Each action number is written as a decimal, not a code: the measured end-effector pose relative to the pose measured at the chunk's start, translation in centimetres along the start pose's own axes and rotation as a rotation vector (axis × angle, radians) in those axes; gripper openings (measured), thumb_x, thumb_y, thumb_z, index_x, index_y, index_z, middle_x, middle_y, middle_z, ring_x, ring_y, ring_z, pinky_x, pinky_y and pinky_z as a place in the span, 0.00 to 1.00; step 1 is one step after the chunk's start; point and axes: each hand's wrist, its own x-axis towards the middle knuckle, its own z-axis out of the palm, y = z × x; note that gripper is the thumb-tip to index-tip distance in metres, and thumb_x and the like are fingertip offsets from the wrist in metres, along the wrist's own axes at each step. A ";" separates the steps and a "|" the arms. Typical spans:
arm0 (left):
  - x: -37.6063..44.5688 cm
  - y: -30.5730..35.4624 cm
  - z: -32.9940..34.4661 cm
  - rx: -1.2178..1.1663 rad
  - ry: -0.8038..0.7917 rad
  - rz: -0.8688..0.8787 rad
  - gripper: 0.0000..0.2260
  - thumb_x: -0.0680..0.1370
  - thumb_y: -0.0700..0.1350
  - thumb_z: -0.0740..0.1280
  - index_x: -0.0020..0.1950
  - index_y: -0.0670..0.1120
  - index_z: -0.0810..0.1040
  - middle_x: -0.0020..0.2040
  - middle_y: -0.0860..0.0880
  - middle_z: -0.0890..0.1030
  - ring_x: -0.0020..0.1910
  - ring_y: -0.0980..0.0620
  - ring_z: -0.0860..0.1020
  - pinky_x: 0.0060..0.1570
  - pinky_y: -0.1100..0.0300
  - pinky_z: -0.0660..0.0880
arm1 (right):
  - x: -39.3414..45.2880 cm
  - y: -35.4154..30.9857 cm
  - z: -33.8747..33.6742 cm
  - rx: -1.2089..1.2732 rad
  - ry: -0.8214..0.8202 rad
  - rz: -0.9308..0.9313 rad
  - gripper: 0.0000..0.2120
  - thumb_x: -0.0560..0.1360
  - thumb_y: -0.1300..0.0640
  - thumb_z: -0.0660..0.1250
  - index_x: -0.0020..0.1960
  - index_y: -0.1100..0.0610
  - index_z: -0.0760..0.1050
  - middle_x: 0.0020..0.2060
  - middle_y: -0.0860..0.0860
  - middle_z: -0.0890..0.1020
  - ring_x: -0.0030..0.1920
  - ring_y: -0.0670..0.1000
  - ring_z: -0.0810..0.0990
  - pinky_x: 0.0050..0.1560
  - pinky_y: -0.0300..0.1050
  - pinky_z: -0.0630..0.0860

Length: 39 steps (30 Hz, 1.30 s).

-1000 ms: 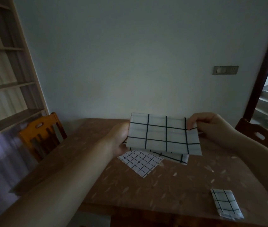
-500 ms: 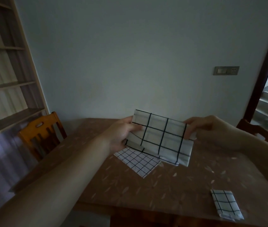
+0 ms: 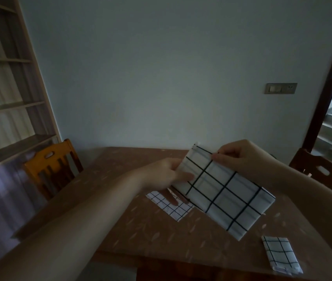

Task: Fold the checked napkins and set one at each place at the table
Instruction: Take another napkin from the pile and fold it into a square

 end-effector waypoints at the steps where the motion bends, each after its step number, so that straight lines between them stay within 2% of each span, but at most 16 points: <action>1: -0.1 -0.3 0.0 0.042 -0.022 -0.008 0.05 0.80 0.48 0.65 0.55 0.54 0.77 0.46 0.53 0.85 0.39 0.50 0.85 0.33 0.60 0.80 | 0.0 0.1 0.1 0.005 0.007 0.003 0.18 0.76 0.48 0.67 0.31 0.56 0.77 0.23 0.46 0.68 0.25 0.44 0.65 0.31 0.40 0.64; 4: -0.2 -0.8 -0.3 0.141 -0.061 -0.023 0.07 0.80 0.50 0.65 0.57 0.52 0.78 0.48 0.53 0.85 0.42 0.46 0.85 0.39 0.55 0.82 | 0.1 0.3 0.4 0.030 0.023 0.000 0.18 0.77 0.48 0.66 0.30 0.53 0.78 0.22 0.44 0.69 0.24 0.42 0.65 0.29 0.36 0.64; 7: 0.2 -0.7 -0.6 0.237 0.011 0.011 0.08 0.78 0.57 0.66 0.53 0.58 0.80 0.51 0.59 0.84 0.49 0.58 0.83 0.50 0.59 0.80 | 0.2 0.0 0.7 0.006 0.011 -0.036 0.16 0.77 0.49 0.66 0.32 0.52 0.79 0.22 0.44 0.68 0.24 0.42 0.65 0.29 0.33 0.63; 10: 1.1 0.2 0.2 0.130 0.234 0.121 0.11 0.79 0.58 0.63 0.45 0.55 0.81 0.42 0.59 0.83 0.40 0.63 0.81 0.39 0.70 0.75 | 0.4 -0.5 1.3 0.009 0.012 -0.057 0.18 0.77 0.49 0.67 0.28 0.45 0.77 0.21 0.43 0.68 0.24 0.42 0.64 0.27 0.34 0.62; 12: 2.0 0.5 0.8 0.156 0.375 0.230 0.18 0.81 0.56 0.62 0.38 0.45 0.75 0.33 0.49 0.76 0.31 0.55 0.74 0.33 0.64 0.69 | 0.5 -0.7 1.6 -0.003 0.041 -0.073 0.18 0.77 0.48 0.66 0.28 0.48 0.76 0.22 0.44 0.68 0.24 0.43 0.64 0.27 0.36 0.61; 14: 2.4 0.3 0.7 0.195 0.479 0.327 0.20 0.81 0.53 0.62 0.36 0.39 0.71 0.31 0.47 0.68 0.29 0.54 0.67 0.32 0.59 0.62 | 0.4 -0.6 1.3 -0.008 0.047 -0.063 0.18 0.76 0.47 0.67 0.28 0.47 0.76 0.21 0.44 0.69 0.23 0.43 0.64 0.26 0.35 0.61; 17: 2.1 -0.4 -0.8 0.231 0.581 0.397 0.19 0.82 0.49 0.62 0.32 0.46 0.67 0.25 0.56 0.62 0.25 0.58 0.62 0.28 0.62 0.59 | -0.7 0.5 0.4 0.026 0.001 0.000 0.11 0.73 0.48 0.71 0.33 0.47 0.82 0.21 0.43 0.76 0.22 0.41 0.70 0.26 0.31 0.65; 19: 1.8 -0.9 -1.7 0.252 0.636 0.421 0.20 0.82 0.48 0.62 0.31 0.49 0.63 0.23 0.56 0.62 0.24 0.59 0.60 0.26 0.64 0.58 | -1.6 1.6 0.0 0.184 -0.002 0.070 0.06 0.71 0.53 0.74 0.36 0.52 0.85 0.28 0.49 0.83 0.25 0.46 0.78 0.29 0.36 0.74; 21: 1.7 -1.4 -2.1 0.242 0.681 0.439 0.20 0.82 0.47 0.61 0.31 0.49 0.62 0.23 0.55 0.63 0.24 0.58 0.61 0.26 0.65 0.58 | -2.1 2.4 -0.1 0.311 0.011 0.102 0.05 0.71 0.58 0.73 0.38 0.58 0.84 0.28 0.55 0.83 0.26 0.51 0.80 0.30 0.39 0.77; 23: 1.8 -1.7 -2.0 0.222 0.697 0.437 0.19 0.82 0.47 0.61 0.32 0.49 0.64 0.23 0.55 0.64 0.24 0.58 0.61 0.26 0.65 0.59 | -2.1 2.7 0.2 0.332 0.072 0.119 0.06 0.73 0.59 0.72 0.38 0.59 0.83 0.27 0.52 0.81 0.27 0.48 0.79 0.31 0.36 0.76; 27: 1.6 -1.9 -1.8 0.137 0.632 0.405 0.16 0.82 0.49 0.61 0.34 0.48 0.69 0.24 0.56 0.67 0.26 0.56 0.65 0.28 0.67 0.62 | -1.2 2.6 0.7 0.493 0.243 0.167 0.10 0.78 0.62 0.65 0.38 0.57 0.79 0.27 0.45 0.79 0.31 0.44 0.77 0.32 0.32 0.74; 30: 0.6 -1.7 -2.7 -0.147 0.257 0.153 0.10 0.79 0.51 0.65 0.43 0.46 0.79 0.32 0.55 0.82 0.34 0.54 0.80 0.33 0.66 0.75 | -0.5 2.1 -0.1 0.460 0.338 0.130 0.10 0.79 0.58 0.65 0.39 0.53 0.78 0.26 0.43 0.76 0.28 0.45 0.73 0.28 0.35 0.70; 33: 0.2 -1.9 -3.6 -0.296 -0.107 0.047 0.21 0.72 0.61 0.70 0.52 0.44 0.84 0.45 0.48 0.86 0.47 0.50 0.83 0.43 0.61 0.79 | 0.0 0.4 -0.8 0.386 0.282 0.011 0.08 0.77 0.55 0.68 0.39 0.52 0.80 0.28 0.51 0.75 0.30 0.52 0.66 0.31 0.43 0.62; 34: 0.4 -1.5 -3.2 -0.265 -0.131 0.052 0.23 0.71 0.61 0.71 0.54 0.44 0.84 0.47 0.49 0.86 0.48 0.51 0.83 0.45 0.61 0.79 | 0.2 -0.3 -1.0 0.335 0.230 -0.029 0.07 0.76 0.54 0.69 0.40 0.52 0.80 0.28 0.53 0.76 0.30 0.52 0.66 0.32 0.44 0.61; 36: 0.9 -0.6 -1.6 -0.114 -0.066 0.074 0.18 0.75 0.55 0.69 0.53 0.41 0.83 0.42 0.53 0.86 0.43 0.57 0.83 0.42 0.65 0.77 | 0.6 -1.4 -1.0 0.162 0.131 -0.094 0.06 0.75 0.52 0.69 0.40 0.51 0.80 0.27 0.51 0.79 0.27 0.52 0.68 0.31 0.44 0.64; 39: 1.7 0.5 -0.2 0.047 0.010 0.075 0.06 0.77 0.50 0.70 0.46 0.51 0.85 0.44 0.53 0.86 0.45 0.55 0.85 0.45 0.63 0.79 | 1.0 -1.9 -0.9 -0.052 0.146 -0.153 0.06 0.74 0.50 0.70 0.40 0.49 0.80 0.26 0.51 0.80 0.26 0.49 0.72 0.29 0.38 0.67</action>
